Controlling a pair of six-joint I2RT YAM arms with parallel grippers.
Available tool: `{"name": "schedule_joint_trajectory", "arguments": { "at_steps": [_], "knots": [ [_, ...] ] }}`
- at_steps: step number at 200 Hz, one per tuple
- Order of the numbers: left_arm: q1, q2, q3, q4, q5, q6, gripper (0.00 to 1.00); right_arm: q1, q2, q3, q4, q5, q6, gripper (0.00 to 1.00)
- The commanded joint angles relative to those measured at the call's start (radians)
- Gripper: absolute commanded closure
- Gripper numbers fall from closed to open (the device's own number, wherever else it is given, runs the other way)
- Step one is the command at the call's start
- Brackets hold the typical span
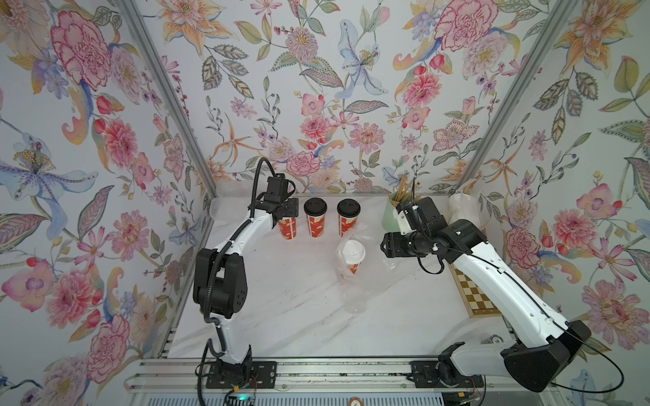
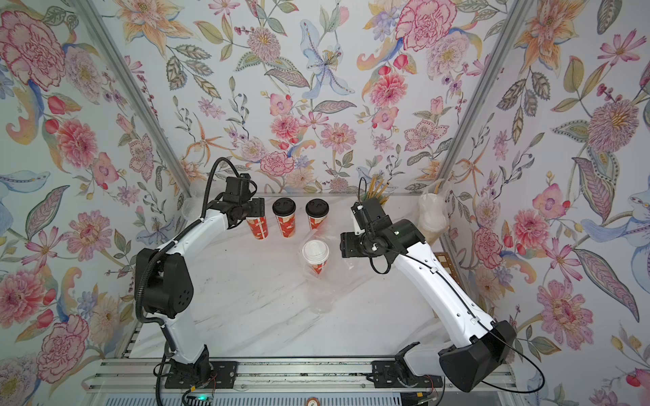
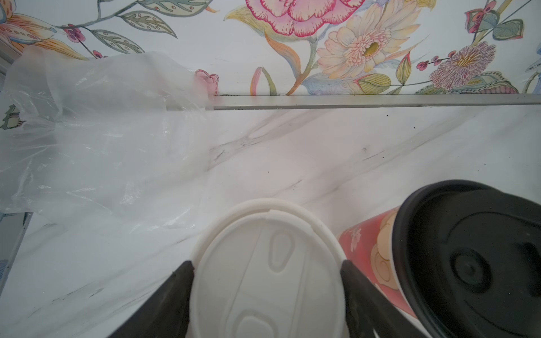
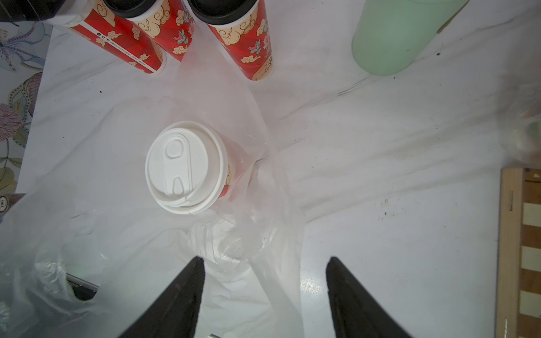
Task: Pack milk tea into plastic carrier bags
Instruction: Pick up the milk tea cup at the center of the board.
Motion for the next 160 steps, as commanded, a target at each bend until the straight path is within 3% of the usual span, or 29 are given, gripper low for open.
{"name": "schedule_joint_trajectory", "arguments": {
  "at_steps": [1,61,160],
  "knots": [
    [0.004,0.016,-0.017,-0.001,-0.029,0.01,0.24,-0.005,-0.013,0.005,-0.001,-0.009,0.013,0.32],
    [0.002,0.006,-0.006,-0.004,-0.034,0.013,0.34,-0.003,-0.012,0.012,-0.001,-0.009,0.012,0.33],
    [-0.024,-0.072,0.124,-0.145,-0.014,0.036,0.39,-0.005,-0.014,0.035,-0.001,0.0,0.013,0.33]
  ]
}}
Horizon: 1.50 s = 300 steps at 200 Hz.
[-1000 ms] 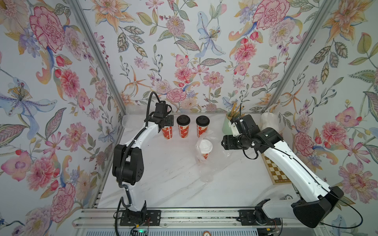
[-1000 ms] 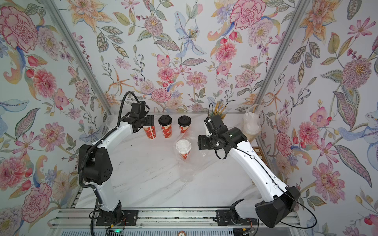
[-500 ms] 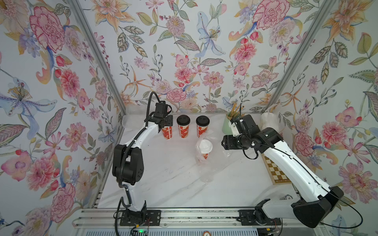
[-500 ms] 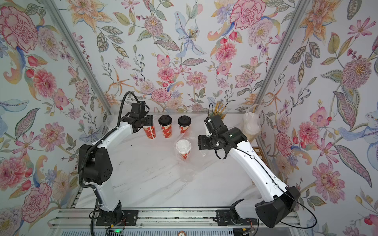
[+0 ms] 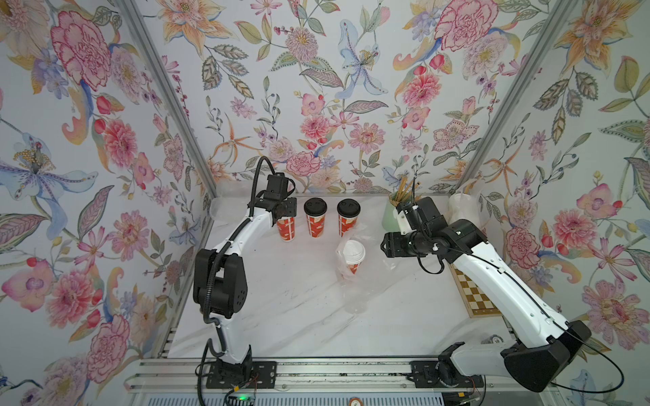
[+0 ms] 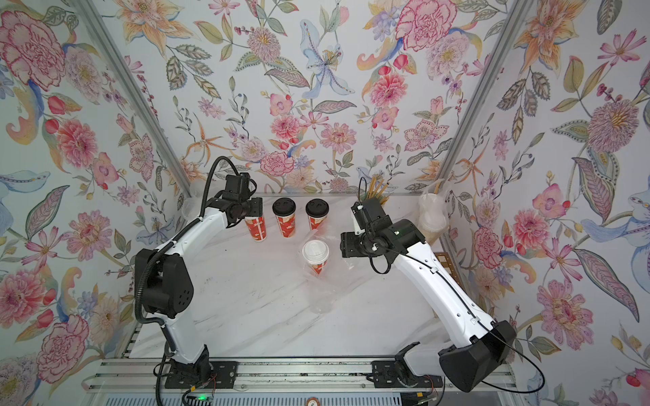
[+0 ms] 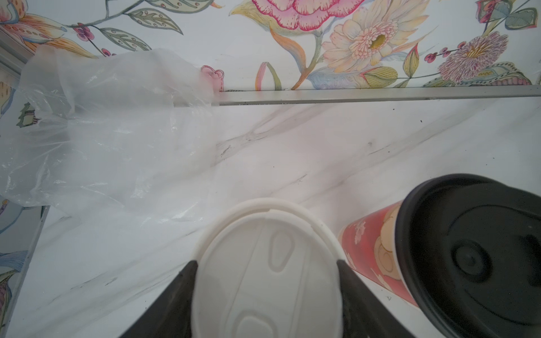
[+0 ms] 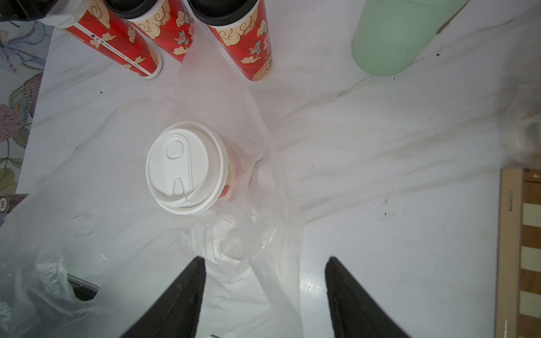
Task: Pack milk tea into plastic carrier bags
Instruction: Pick up the milk tea cup at the center of the board.
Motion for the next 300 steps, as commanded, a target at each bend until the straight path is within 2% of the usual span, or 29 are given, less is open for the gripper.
{"name": "schedule_joint_trajectory", "arguments": {
  "at_steps": [1,63,130,252,300],
  "knots": [
    [-0.015,-0.071,0.07,-0.061,0.002,0.024,0.39,-0.005,-0.015,0.035,-0.001,-0.001,0.013,0.33],
    [-0.061,-0.135,0.193,-0.201,0.02,0.03,0.4,-0.009,-0.015,0.038,0.0,-0.001,0.005,0.33],
    [-0.179,-0.182,0.399,-0.364,-0.01,0.041,0.4,-0.015,-0.027,0.035,-0.001,-0.002,0.002,0.33],
    [-0.472,-0.193,0.722,-0.54,-0.011,0.034,0.41,-0.017,-0.077,0.011,-0.009,-0.01,0.021,0.34],
    [-0.598,-0.187,0.744,-0.531,0.008,0.012,0.42,-0.017,-0.101,-0.002,-0.042,-0.035,0.031,0.34]
  ]
}}
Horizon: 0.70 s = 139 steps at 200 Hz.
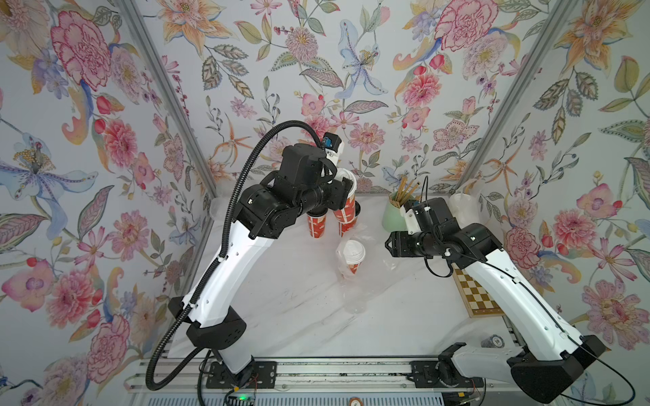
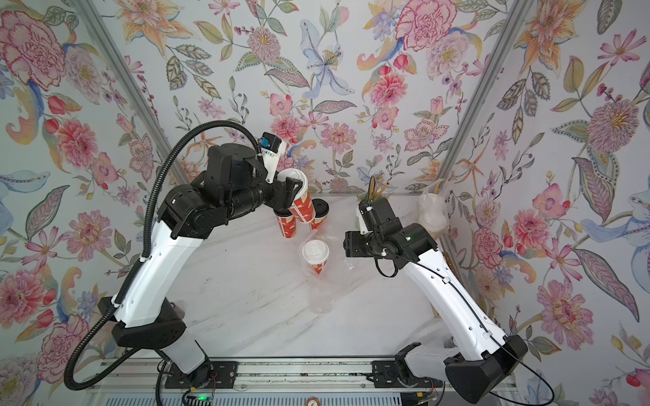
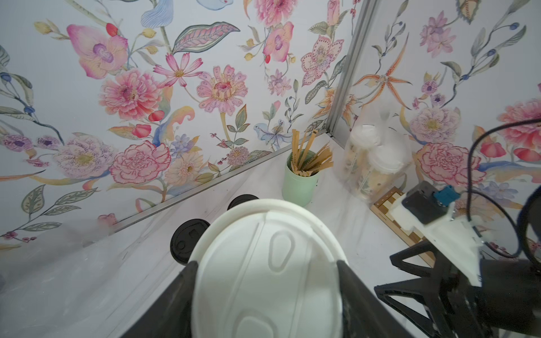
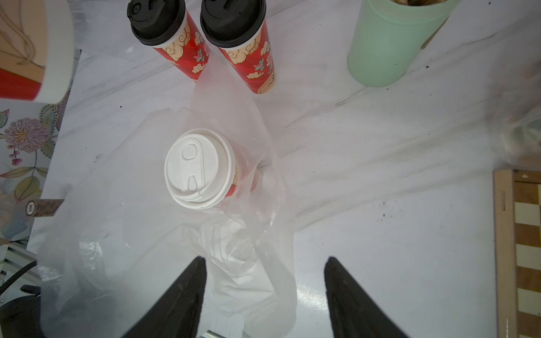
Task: Pack milk tea into plastic carrier bags
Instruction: Pick up the milk tea cup at the center of the board, then place the milk tea cup in the plastic carrier bag.
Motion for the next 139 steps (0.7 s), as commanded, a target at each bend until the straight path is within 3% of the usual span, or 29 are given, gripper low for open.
{"name": "schedule_joint_trajectory", "arguments": {
  "at_steps": [1,51,110,139],
  "knots": [
    [-0.054,-0.012,0.023,0.003,0.006,-0.017,0.42,-0.005,-0.029,-0.004,-0.036,-0.019,0.017,0.34],
    [-0.158,0.02,-0.014,0.004,-0.002,-0.036,0.45,-0.004,-0.065,-0.063,-0.058,-0.056,0.029,0.38],
    [-0.177,-0.031,-0.292,0.133,0.082,-0.085,0.48,-0.005,-0.064,-0.134,-0.048,-0.064,0.024,0.49],
    [-0.187,-0.047,-0.394,0.2,0.126,-0.112,0.49,-0.004,-0.057,-0.132,-0.046,-0.076,0.023,0.69]
  ]
}}
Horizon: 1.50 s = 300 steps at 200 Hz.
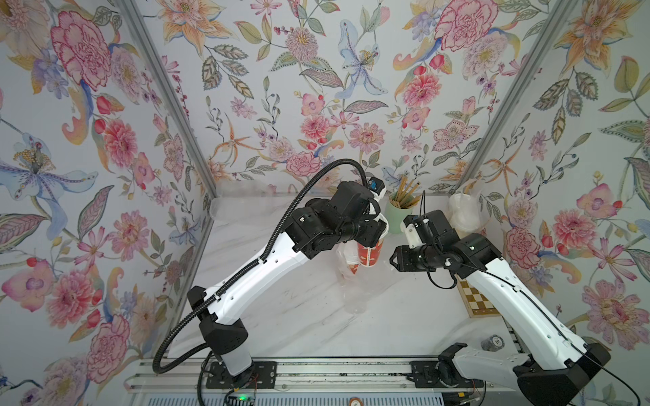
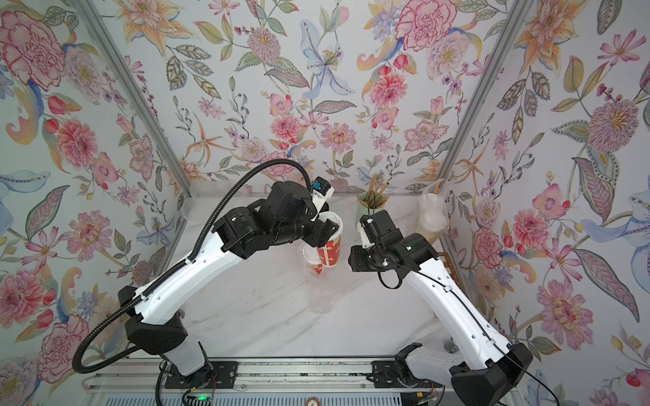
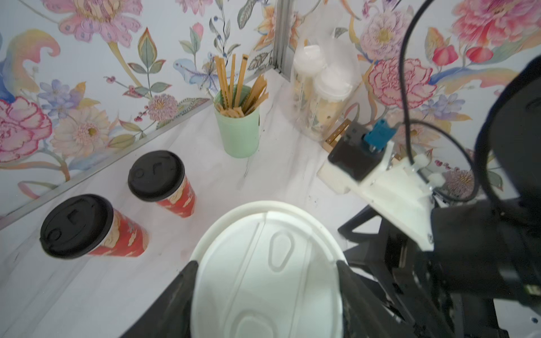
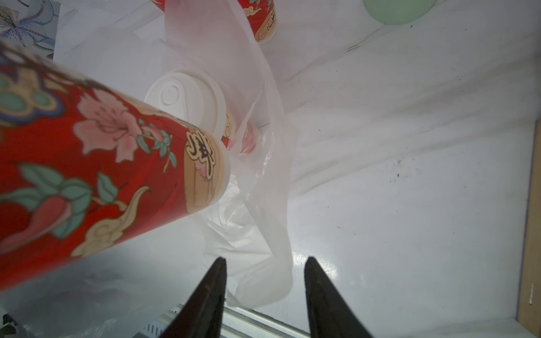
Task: Pack milk tea into plastic carrier bags
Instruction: Place the milk tea cup in the plastic carrier bag.
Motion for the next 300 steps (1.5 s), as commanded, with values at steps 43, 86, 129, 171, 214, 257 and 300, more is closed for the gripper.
{"name": "schedule_joint_trajectory", "arguments": {
  "at_steps": [43,86,129,171,214,257,300],
  "knots": [
    [-0.025,-0.047,-0.101,0.072,0.076,-0.048,0.51,-0.001,-0.004,0.015,-0.008,-0.042,-0.001,1.0],
    [-0.024,-0.058,-0.079,0.029,0.022,-0.036,0.52,0.005,-0.007,0.034,-0.01,-0.054,0.002,1.0],
    [-0.025,-0.058,-0.071,0.022,0.034,-0.031,0.52,0.003,-0.015,0.032,-0.024,0.023,0.004,0.83],
    [-0.025,-0.064,-0.068,0.009,0.027,-0.031,0.53,-0.014,-0.024,-0.022,-0.032,0.021,-0.007,0.51],
    [-0.025,-0.067,-0.068,0.003,0.022,-0.033,0.53,-0.024,-0.047,-0.085,-0.035,0.024,-0.008,0.46],
    [-0.025,-0.066,-0.065,0.006,0.023,-0.031,0.53,-0.034,-0.071,-0.116,-0.035,0.009,-0.042,0.46],
    [-0.027,-0.064,-0.065,0.006,0.027,-0.032,0.53,-0.045,-0.133,-0.133,-0.041,0.04,-0.083,0.33]
  ]
}}
